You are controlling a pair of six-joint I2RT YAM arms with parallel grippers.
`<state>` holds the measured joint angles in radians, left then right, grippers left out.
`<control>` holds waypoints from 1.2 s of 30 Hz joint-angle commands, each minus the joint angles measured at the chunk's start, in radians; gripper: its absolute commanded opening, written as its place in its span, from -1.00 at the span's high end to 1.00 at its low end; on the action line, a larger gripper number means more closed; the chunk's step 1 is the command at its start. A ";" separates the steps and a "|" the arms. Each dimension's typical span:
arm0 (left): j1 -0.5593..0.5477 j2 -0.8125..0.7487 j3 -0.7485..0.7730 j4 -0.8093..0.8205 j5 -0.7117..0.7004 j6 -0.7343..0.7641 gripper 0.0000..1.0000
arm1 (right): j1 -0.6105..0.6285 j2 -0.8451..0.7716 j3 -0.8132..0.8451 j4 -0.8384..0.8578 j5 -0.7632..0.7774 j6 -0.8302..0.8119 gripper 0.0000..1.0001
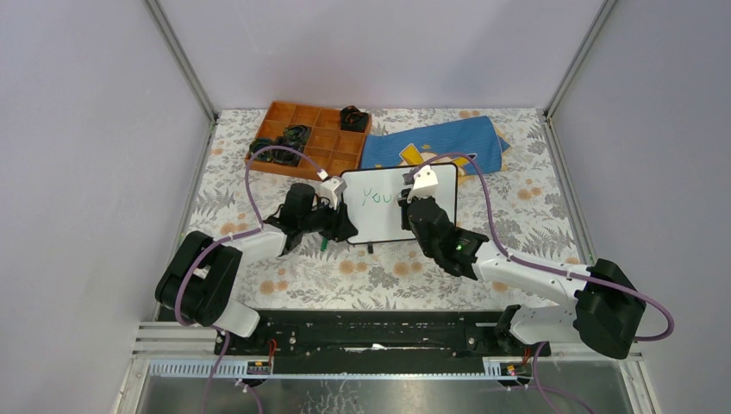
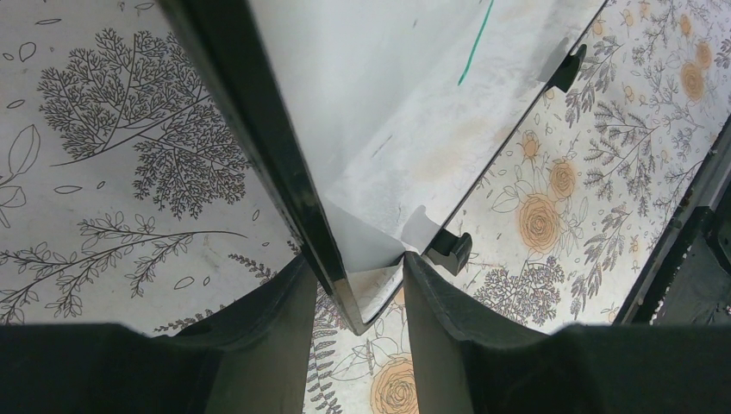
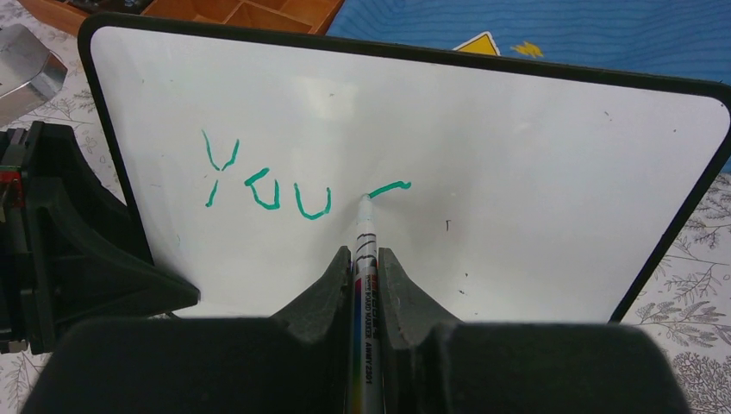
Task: Write a sentence on the whiteboard
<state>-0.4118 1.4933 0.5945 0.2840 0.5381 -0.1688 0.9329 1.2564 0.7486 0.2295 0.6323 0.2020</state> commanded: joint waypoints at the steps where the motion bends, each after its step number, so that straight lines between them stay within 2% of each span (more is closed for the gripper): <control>1: -0.005 -0.008 0.030 -0.003 -0.021 0.025 0.05 | -0.011 0.005 0.022 0.006 -0.018 0.024 1.00; 36: -0.012 -0.008 0.033 -0.012 -0.030 0.029 0.05 | -0.017 -0.073 -0.013 -0.071 0.079 0.008 1.00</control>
<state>-0.4183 1.4933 0.5945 0.2771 0.5316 -0.1638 0.9283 1.2255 0.7330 0.1467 0.6662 0.2207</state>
